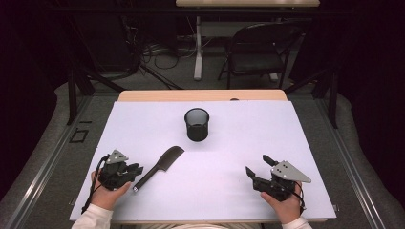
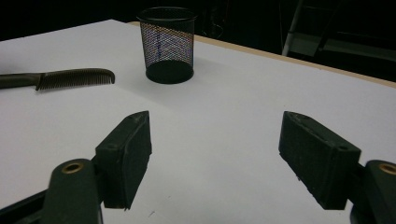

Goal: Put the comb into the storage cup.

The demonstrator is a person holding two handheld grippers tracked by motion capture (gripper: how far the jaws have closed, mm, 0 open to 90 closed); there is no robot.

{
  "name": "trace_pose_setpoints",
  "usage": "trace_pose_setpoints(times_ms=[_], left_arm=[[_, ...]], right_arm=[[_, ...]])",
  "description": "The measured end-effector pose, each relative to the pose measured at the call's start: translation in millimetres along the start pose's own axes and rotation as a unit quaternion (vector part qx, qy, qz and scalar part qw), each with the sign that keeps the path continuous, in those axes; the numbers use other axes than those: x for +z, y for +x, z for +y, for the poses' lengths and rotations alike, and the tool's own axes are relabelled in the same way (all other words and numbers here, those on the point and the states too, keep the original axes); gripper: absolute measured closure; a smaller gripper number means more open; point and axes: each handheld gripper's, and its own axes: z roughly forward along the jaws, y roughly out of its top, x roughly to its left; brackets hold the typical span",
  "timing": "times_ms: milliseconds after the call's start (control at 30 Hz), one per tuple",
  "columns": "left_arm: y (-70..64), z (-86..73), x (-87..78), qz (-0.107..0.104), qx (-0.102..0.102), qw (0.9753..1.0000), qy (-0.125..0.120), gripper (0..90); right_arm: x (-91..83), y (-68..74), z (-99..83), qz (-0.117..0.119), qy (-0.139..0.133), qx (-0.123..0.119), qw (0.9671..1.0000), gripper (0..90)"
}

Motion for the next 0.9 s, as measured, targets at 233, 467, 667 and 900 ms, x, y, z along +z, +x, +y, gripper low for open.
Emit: trace_pose_setpoints(times_ms=[233, 467, 667, 900], left_arm=[[-2.6, 0.0, -4.7, 0.001, 0.003, 0.9998, -0.018, 56.3], [1.0, 2.0, -7.0, -0.005, -0.002, 0.9993, -0.037, 41.7], [2.0, 2.7, -13.1, 0.002, -0.010, 0.9991, -0.041, 28.6], [2.6, 3.6, -19.1, 0.004, -0.016, 0.9990, -0.042, 15.1]], right_arm=[[0.6, -0.4, -0.5, -0.002, 0.000, 0.006, 1.0000, 25.3], [3.4, -1.5, -0.1, -0.002, 0.002, 0.006, 1.0000, 25.2], [2.9, -1.3, 0.5, -0.001, 0.002, 0.005, 1.0000, 25.3], [5.5, -1.3, 0.5, 0.003, 0.002, 0.004, 1.0000, 25.3]])
